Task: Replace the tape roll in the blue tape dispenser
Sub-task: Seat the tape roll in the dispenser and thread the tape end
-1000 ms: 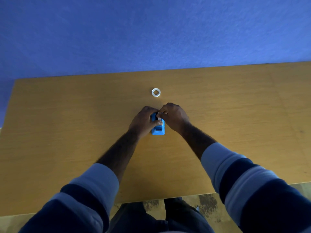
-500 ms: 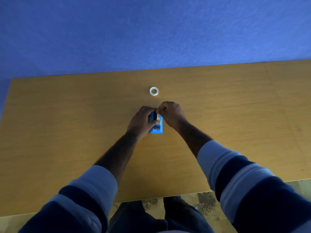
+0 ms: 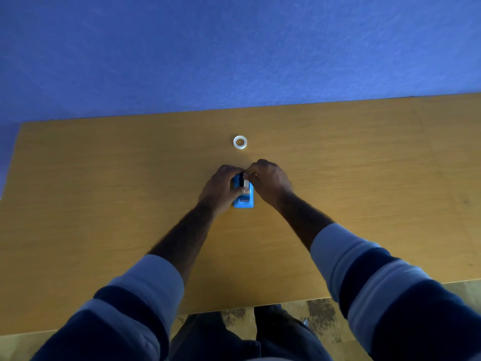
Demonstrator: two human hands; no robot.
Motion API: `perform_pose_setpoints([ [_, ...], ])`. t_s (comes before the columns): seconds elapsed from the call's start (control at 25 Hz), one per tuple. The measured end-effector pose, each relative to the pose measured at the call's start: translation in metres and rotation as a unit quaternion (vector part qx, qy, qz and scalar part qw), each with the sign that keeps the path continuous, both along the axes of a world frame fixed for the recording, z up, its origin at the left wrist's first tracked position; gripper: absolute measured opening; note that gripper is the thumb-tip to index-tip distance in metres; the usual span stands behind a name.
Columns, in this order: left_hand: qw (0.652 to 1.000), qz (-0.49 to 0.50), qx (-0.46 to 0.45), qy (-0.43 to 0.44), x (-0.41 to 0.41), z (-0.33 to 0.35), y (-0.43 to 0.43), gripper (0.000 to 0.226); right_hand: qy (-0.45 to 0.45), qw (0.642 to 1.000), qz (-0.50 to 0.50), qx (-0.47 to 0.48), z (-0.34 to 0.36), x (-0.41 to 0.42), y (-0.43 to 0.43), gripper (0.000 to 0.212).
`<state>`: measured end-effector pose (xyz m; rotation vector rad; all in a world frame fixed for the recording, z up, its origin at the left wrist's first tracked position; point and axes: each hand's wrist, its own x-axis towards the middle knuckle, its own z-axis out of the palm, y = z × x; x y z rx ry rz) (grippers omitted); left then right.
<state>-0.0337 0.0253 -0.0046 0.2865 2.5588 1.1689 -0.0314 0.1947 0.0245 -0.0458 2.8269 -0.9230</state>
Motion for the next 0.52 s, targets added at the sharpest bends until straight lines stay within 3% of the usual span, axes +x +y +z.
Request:
perform_pose_setpoints([
  [0.52,1.0,0.0,-0.004,-0.006,-0.001,0.0,-0.001,0.05,0.015,0.999,0.006,-0.04,-0.005,0.003,0.004,0.014],
])
